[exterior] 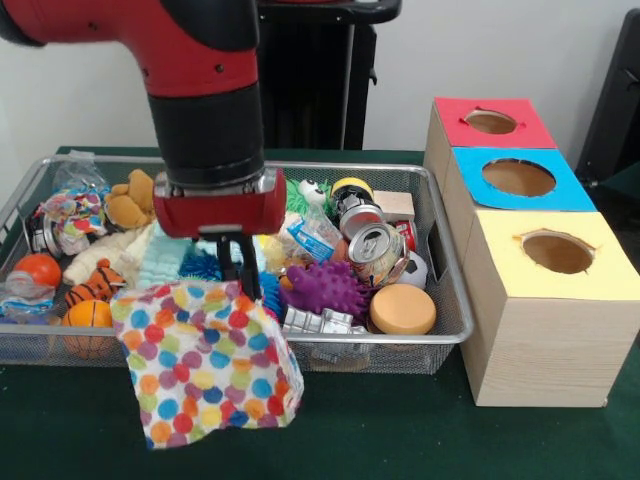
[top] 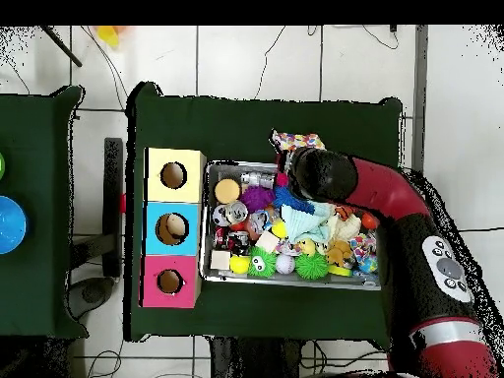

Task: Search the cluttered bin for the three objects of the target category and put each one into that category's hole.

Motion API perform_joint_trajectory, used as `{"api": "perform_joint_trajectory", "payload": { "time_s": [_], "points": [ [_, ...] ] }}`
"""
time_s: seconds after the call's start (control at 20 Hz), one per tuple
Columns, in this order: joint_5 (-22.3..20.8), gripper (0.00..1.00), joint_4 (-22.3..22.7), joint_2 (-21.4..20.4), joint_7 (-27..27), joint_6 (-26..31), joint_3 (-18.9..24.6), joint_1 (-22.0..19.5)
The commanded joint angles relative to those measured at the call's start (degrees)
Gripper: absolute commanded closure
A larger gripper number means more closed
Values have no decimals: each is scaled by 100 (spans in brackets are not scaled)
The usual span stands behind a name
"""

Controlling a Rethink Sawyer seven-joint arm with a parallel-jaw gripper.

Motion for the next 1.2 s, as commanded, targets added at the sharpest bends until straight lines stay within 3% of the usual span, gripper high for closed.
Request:
{"api": "perform_joint_trajectory", "payload": {
  "time_s": [0.05, 0.8, 1.2],
  "points": [
    [148, 100, 567, -1291, 450, 1111, -202, 298],
    [454, 100, 1323, -1790, 527, 1076, -231, 293],
    [554, 100, 1698, -2181, 873, 1106, -520, 588]
  ]
}}
